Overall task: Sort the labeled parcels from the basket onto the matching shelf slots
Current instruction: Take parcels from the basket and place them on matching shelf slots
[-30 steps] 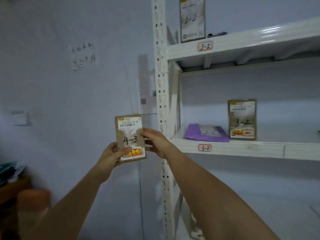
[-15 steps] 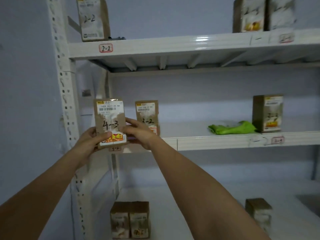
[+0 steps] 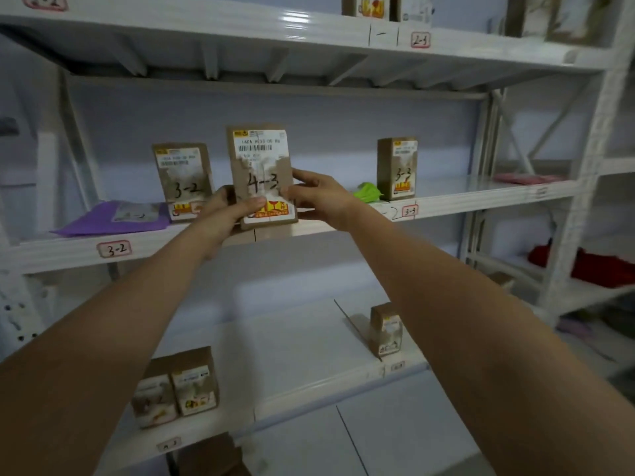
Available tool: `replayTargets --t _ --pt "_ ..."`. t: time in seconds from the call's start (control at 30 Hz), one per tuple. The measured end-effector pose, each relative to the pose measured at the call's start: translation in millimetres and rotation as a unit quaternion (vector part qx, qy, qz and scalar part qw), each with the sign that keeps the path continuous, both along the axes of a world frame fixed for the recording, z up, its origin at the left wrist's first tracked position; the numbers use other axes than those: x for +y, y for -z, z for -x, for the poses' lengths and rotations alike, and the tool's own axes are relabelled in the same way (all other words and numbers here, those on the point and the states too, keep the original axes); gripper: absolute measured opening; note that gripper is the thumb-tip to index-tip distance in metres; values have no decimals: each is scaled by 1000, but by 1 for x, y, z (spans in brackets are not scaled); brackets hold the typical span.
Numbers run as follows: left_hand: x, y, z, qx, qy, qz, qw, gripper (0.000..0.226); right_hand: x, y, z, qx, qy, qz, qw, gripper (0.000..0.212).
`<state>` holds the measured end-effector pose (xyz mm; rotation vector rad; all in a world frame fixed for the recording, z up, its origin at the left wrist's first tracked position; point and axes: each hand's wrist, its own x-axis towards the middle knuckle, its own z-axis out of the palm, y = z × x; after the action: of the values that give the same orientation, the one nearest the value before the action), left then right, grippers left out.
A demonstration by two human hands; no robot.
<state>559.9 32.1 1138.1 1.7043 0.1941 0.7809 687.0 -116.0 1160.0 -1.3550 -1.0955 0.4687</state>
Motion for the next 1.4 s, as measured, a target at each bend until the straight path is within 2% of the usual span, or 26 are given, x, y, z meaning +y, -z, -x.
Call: replayTargets --t 0.13,0.4,0.67,0.77,1.03,1.4 --pt "-29 3 -14 5 47 -2 999 43 -42 2 0 -2 33 5 999 57" --pt "-80 5 -26 11 131 -7 991 42 -105 11 8 20 113 10 993 57" --pt "-126 11 -34 22 159 -22 987 35 -153 22 7 35 143 3 989 50" --pt "-144 13 -45 30 160 -26 986 40 -174 25 -1 31 144 -1 989 48" --pt "-204 33 -102 59 165 -28 984 56 -239 47 -58 41 138 11 989 54" --pt "-284 97 -186 114 148 -4 982 54 -316 115 -155 94 119 34 988 61"
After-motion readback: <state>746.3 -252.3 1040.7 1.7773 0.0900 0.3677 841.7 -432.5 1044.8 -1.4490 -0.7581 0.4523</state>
